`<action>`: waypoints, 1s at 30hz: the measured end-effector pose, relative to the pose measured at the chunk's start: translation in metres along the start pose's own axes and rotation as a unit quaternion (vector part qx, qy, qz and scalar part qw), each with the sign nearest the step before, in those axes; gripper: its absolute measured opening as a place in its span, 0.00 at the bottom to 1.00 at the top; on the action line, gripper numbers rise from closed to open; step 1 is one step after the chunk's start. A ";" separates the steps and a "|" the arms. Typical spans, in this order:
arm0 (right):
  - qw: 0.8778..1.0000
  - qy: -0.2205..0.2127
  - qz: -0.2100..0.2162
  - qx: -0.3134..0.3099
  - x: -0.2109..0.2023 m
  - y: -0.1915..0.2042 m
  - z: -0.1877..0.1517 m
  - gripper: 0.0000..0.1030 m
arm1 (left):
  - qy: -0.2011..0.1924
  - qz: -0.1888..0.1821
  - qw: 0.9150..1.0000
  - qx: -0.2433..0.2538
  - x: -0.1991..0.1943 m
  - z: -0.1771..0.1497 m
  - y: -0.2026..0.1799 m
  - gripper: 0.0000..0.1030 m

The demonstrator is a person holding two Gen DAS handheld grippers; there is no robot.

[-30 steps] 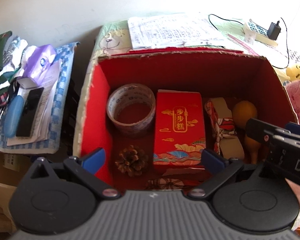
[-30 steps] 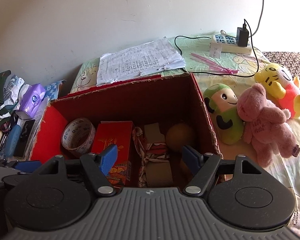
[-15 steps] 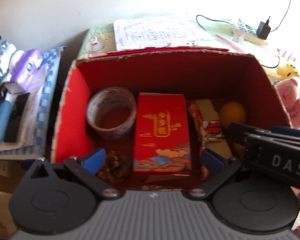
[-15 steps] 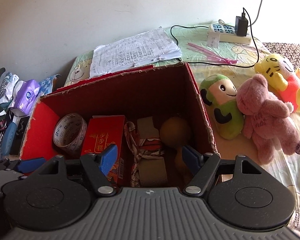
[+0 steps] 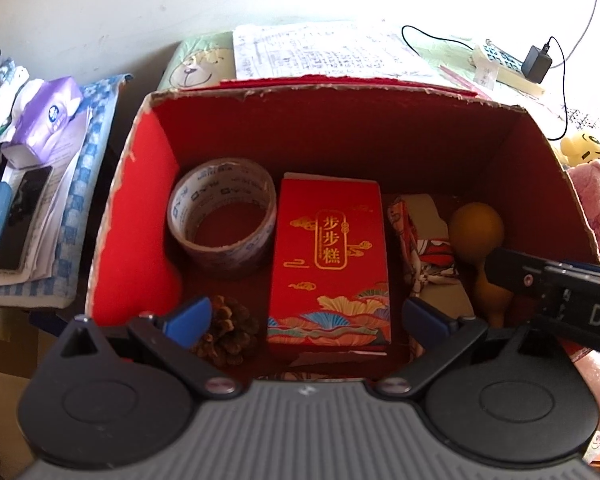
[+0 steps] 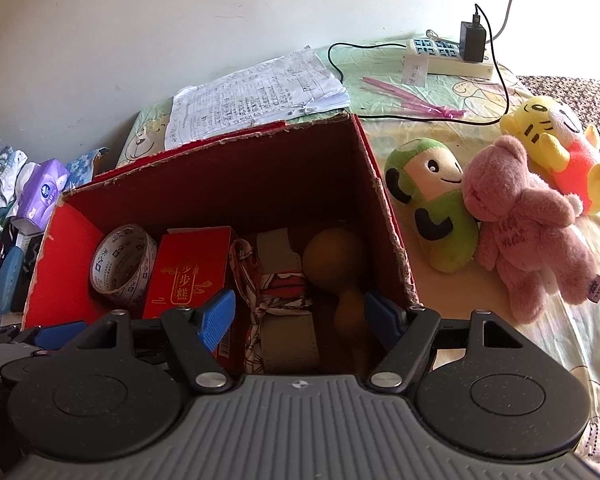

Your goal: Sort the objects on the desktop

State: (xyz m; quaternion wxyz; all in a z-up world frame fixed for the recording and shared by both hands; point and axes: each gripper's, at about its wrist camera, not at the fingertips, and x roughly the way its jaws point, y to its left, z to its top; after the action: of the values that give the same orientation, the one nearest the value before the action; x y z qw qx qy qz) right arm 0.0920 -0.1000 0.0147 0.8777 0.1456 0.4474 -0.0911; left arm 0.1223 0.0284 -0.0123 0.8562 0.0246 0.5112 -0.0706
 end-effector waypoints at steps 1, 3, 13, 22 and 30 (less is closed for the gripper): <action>1.000 -0.001 0.001 0.000 0.000 0.000 0.000 0.72 | -0.001 0.002 1.000 0.002 0.000 0.000 0.000 0.99; 1.000 -0.004 0.002 0.002 -0.001 0.000 0.000 0.72 | -0.003 0.004 1.000 0.005 0.001 -0.001 -0.001 0.99; 1.000 -0.007 0.005 0.007 0.000 -0.002 -0.002 0.70 | 0.027 0.001 1.000 -0.001 0.009 -0.002 0.001 0.98; 1.000 -0.006 0.004 -0.010 -0.002 0.000 -0.007 0.70 | 0.040 0.005 0.999 -0.001 0.009 -0.007 -0.001 0.98; 1.000 0.003 0.022 -0.012 0.001 0.006 -0.010 0.67 | 0.048 0.001 0.999 -0.006 0.013 -0.008 0.001 0.98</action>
State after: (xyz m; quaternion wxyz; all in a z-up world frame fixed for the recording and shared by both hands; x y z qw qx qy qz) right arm 0.0869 -0.0911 0.0095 0.8800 0.1450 0.4476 -0.0657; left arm 0.1216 0.0292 -0.0271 0.8310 0.0234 0.5519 -0.0654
